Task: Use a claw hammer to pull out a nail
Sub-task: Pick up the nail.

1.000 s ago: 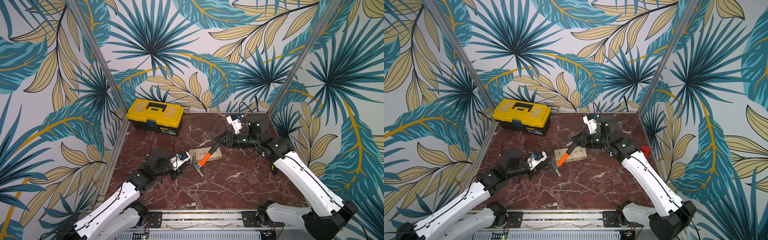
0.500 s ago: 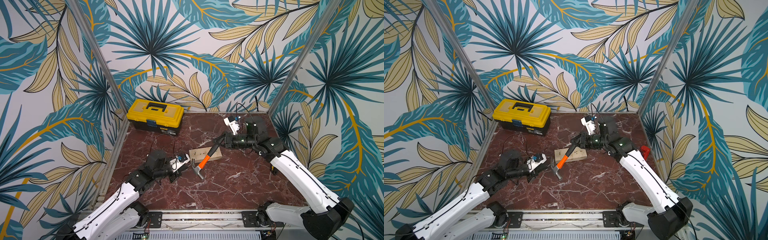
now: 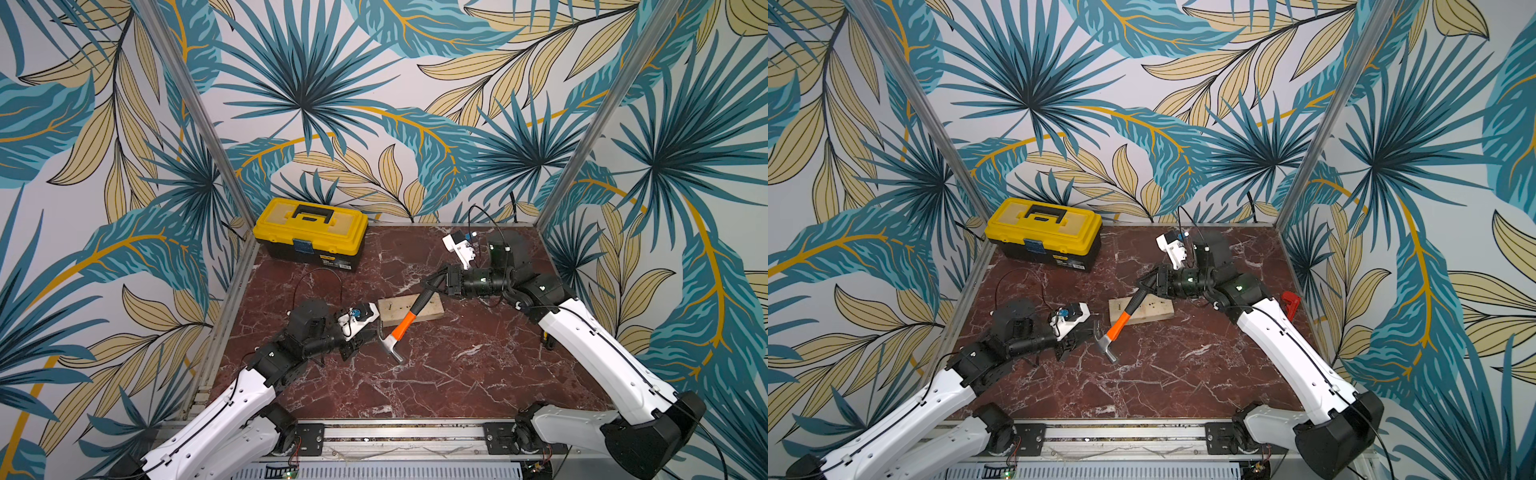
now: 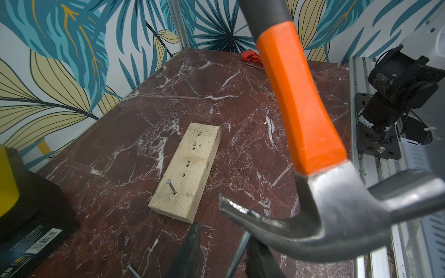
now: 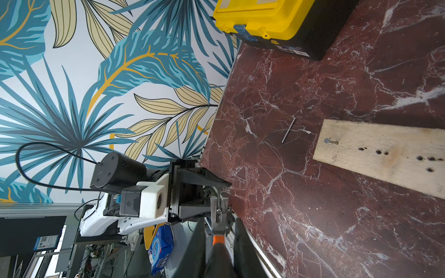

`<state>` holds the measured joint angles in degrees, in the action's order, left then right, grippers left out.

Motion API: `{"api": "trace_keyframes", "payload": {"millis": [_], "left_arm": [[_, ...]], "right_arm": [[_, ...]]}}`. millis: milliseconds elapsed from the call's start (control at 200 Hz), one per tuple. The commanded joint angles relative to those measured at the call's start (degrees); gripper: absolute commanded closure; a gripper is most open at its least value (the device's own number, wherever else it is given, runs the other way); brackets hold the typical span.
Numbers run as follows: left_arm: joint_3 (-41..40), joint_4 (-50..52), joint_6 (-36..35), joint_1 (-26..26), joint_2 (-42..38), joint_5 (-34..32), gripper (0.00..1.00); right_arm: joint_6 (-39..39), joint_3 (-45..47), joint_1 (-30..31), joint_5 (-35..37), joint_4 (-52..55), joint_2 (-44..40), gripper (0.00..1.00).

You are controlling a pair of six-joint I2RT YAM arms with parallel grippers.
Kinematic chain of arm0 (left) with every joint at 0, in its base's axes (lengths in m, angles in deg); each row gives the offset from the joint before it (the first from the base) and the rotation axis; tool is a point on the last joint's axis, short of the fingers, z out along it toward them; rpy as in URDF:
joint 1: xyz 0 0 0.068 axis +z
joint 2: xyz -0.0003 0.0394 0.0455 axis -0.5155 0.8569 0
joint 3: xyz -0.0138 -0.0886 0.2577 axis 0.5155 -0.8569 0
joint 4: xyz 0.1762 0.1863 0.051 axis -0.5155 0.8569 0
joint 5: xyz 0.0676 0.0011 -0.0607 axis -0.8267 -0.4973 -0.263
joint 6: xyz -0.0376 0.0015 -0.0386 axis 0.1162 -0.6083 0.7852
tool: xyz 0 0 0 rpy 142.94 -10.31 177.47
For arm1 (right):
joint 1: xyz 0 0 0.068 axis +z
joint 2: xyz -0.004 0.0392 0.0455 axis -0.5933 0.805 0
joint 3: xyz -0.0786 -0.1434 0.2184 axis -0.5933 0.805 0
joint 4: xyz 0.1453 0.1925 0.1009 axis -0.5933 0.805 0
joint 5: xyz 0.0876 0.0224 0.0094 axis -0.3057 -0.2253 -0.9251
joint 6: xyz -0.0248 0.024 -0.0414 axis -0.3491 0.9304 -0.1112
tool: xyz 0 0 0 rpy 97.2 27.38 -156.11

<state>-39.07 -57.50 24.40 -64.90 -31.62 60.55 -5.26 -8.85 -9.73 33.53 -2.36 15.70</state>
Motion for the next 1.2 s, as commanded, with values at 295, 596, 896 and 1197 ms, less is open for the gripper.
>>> {"api": "trace_keyframes", "payload": {"millis": [295, 596, 896, 1197], "left_arm": [[-1.0, 3.7, -2.7, -0.1, -3.0, -2.6, 0.67], [0.4, 4.7, -4.5, -0.1, 0.6, -2.1, 0.63], [3.1, 4.7, -5.3, -0.1, 3.5, -1.1, 0.63], [3.0, 4.8, -5.9, -0.6, 4.3, 2.0, 0.74]], "right_arm": [[-0.6, -3.2, -3.4, -3.4, 3.9, -1.7, 1.00], [-3.2, -6.5, -4.1, -4.5, 9.1, -0.4, 1.00], [-5.3, -8.6, -4.2, -5.1, 12.9, 1.2, 1.00], [-4.9, -9.4, -4.5, -4.4, 11.8, 2.2, 1.00]]}}
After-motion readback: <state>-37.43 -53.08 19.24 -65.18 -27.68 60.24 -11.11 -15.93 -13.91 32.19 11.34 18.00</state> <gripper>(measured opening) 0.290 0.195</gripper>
